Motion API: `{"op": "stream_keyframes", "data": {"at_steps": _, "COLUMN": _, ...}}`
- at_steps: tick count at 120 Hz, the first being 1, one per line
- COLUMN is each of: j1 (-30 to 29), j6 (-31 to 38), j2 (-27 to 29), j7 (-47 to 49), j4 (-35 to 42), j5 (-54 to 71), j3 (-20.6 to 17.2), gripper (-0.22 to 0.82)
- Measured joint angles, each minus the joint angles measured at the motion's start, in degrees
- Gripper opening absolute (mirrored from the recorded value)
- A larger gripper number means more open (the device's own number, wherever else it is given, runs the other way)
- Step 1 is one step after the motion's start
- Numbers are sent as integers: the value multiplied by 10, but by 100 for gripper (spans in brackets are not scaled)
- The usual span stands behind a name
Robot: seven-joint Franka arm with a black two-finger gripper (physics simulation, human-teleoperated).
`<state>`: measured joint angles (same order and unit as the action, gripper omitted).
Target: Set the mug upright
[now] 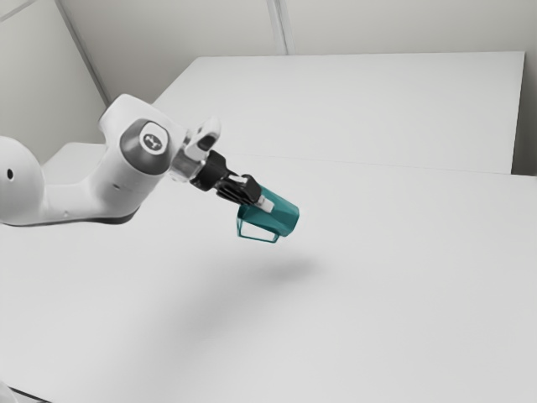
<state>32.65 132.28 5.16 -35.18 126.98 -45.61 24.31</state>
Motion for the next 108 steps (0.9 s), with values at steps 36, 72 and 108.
{"op": "stream_keyframes", "data": {"at_steps": 36, "j1": -36, "j6": -2, "j2": 0, "j7": 51, "j4": -13, "j5": 177, "j3": 14, "gripper": -18}}
{"op": "stream_keyframes", "data": {"at_steps": 72, "j1": -77, "j6": -3, "j2": -35, "j7": 107, "j4": -34, "j5": 336, "j3": 17, "gripper": -18}}
{"op": "stream_keyframes", "data": {"at_steps": 108, "j1": -108, "j6": -35, "j2": -102, "j7": 154, "j4": -81, "j5": 429, "j3": 20, "gripper": -18}}
